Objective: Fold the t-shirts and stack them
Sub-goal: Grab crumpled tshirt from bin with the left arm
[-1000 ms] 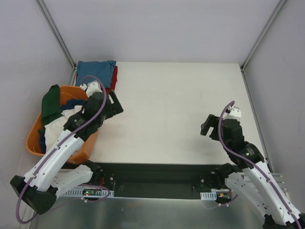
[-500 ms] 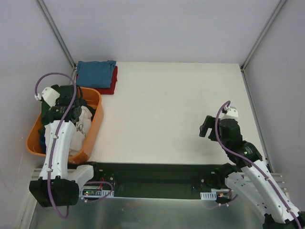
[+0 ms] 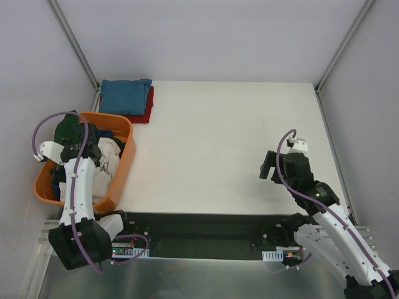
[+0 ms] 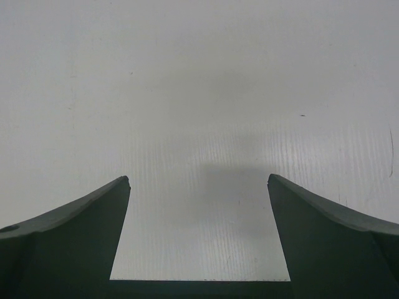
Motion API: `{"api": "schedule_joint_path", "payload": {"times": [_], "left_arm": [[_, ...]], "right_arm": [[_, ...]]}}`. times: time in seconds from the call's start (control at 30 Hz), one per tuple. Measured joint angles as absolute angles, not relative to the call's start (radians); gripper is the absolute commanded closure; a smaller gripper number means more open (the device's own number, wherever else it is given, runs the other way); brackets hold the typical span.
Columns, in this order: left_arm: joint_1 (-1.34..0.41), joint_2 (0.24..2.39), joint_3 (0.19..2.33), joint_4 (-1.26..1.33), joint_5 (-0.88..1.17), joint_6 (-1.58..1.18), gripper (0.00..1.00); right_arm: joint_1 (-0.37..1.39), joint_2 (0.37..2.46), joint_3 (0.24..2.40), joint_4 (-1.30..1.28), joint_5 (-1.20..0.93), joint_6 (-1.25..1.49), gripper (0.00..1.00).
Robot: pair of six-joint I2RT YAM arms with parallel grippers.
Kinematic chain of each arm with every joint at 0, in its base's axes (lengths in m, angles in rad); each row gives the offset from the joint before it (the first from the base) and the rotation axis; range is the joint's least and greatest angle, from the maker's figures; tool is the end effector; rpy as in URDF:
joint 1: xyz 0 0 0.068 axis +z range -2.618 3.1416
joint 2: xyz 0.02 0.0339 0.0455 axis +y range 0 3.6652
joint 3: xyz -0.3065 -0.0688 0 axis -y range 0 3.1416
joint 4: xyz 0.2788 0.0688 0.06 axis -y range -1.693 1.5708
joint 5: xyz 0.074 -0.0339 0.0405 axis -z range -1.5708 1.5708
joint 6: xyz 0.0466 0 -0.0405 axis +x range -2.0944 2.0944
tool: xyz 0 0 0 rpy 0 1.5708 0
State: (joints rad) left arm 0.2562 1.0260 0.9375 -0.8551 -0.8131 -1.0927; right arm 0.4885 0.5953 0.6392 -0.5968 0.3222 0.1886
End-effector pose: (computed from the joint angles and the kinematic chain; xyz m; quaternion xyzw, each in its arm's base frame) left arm 0.1911 0.0850 0.3249 -0.6409 0.6062 0.2287 0.4117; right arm 0.1329 0.0539 0.2955 -0.0515 0.8640 0.0276 0.5002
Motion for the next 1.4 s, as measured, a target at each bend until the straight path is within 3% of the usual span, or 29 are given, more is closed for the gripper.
{"api": "schedule_joint_path", "payload": {"times": [0.17, 0.2, 0.27, 0.37, 0.4, 0.43, 0.77, 1.13, 1.4], "left_arm": [[0.329, 1.135, 0.943, -0.852, -0.810, -1.145, 0.01], [0.332, 1.150, 0.946, -0.851, -0.810, -1.147, 0.15], [0.336, 1.183, 0.955, -0.849, -0.804, -1.152, 0.26], [0.342, 1.232, 0.975, -0.842, -0.790, -1.149, 0.53], [0.345, 1.252, 0.983, -0.837, -0.788, -1.145, 0.71], [0.349, 1.272, 0.991, -0.831, -0.782, -1.142, 1.00], [0.362, 1.300, 1.020, -0.809, -0.709, -1.081, 1.00], [0.360, 0.833, 1.068, -0.760, -0.456, -0.981, 1.00], [0.360, 0.807, 1.295, -0.754, -0.277, -0.901, 1.00]], "right_arm": [[0.488, 0.621, 0.639, -0.597, 0.324, 0.183, 0.03], [0.488, 0.623, 0.639, -0.597, 0.324, 0.182, 0.03], [0.488, 0.623, 0.639, -0.597, 0.324, 0.180, 0.03], [0.488, 0.623, 0.639, -0.597, 0.324, 0.179, 0.03], [0.488, 0.623, 0.639, -0.597, 0.324, 0.178, 0.03], [0.488, 0.623, 0.639, -0.597, 0.324, 0.179, 0.03], [0.488, 0.616, 0.639, -0.597, 0.324, 0.178, 0.03], [0.488, 0.603, 0.639, -0.597, 0.324, 0.178, 0.03], [0.488, 0.581, 0.639, -0.597, 0.324, 0.179, 0.03]]}}
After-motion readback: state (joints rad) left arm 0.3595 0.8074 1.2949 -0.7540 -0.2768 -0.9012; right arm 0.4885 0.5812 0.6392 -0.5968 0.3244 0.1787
